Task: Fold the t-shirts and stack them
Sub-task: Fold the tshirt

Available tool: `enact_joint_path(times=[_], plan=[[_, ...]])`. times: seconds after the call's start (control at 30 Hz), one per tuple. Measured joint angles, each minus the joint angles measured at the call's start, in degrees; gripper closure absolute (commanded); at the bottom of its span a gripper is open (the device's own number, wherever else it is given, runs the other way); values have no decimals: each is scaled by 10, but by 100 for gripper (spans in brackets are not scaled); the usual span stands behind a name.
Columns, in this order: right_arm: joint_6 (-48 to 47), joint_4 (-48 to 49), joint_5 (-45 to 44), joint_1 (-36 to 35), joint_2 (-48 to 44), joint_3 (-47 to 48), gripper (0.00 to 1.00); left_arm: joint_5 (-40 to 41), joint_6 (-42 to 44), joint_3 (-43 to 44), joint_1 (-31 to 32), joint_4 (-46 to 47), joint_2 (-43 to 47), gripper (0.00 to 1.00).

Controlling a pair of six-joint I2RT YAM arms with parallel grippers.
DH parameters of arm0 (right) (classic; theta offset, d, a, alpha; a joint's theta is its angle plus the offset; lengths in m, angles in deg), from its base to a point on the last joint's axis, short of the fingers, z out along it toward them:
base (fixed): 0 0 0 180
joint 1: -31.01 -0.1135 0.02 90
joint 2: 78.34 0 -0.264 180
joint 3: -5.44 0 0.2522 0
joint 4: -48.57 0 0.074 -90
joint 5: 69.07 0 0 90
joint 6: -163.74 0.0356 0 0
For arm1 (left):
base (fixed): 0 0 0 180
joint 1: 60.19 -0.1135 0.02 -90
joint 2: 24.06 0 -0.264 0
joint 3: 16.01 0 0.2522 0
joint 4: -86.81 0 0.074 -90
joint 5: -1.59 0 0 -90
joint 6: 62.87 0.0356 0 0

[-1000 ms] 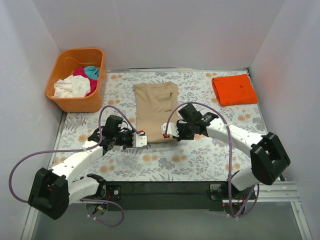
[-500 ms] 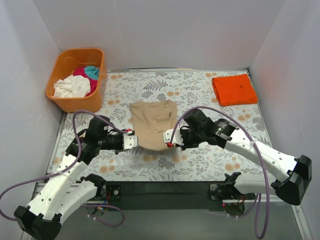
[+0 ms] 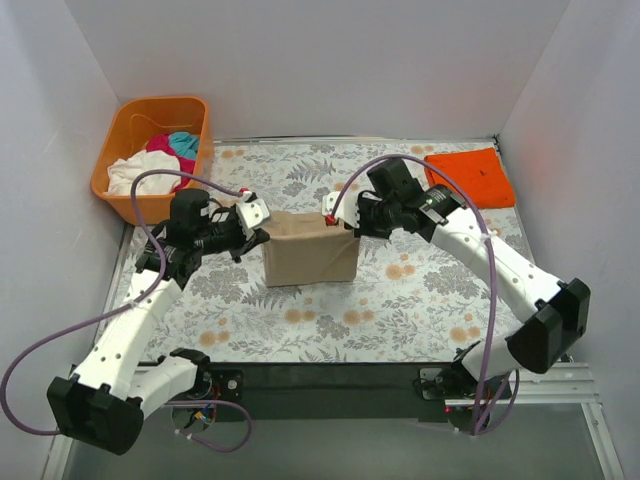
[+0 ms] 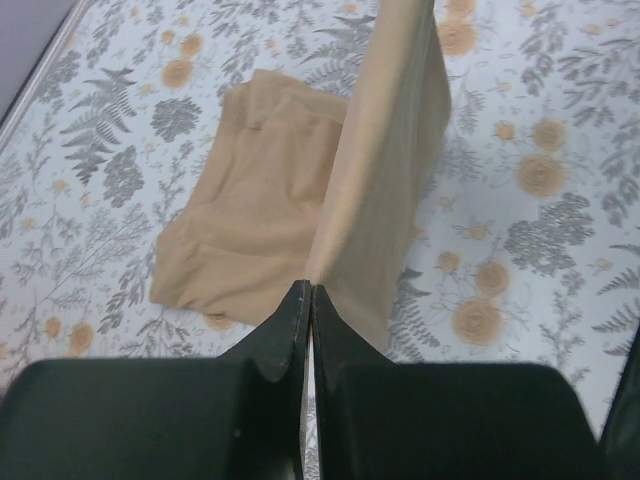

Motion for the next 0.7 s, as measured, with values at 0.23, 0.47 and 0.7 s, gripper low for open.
enact_joint_path(times=[0.23,0.47,0.7], plan=[[-29,17,17,43,99,75,99,5,0,1,-54,98,-88,100],[-50,29,30,71,195,155,99,3,1,27,-88,168,-193,100],[-63,46,43,92,292,229,99,1,8,32,-104,221,-257,100]])
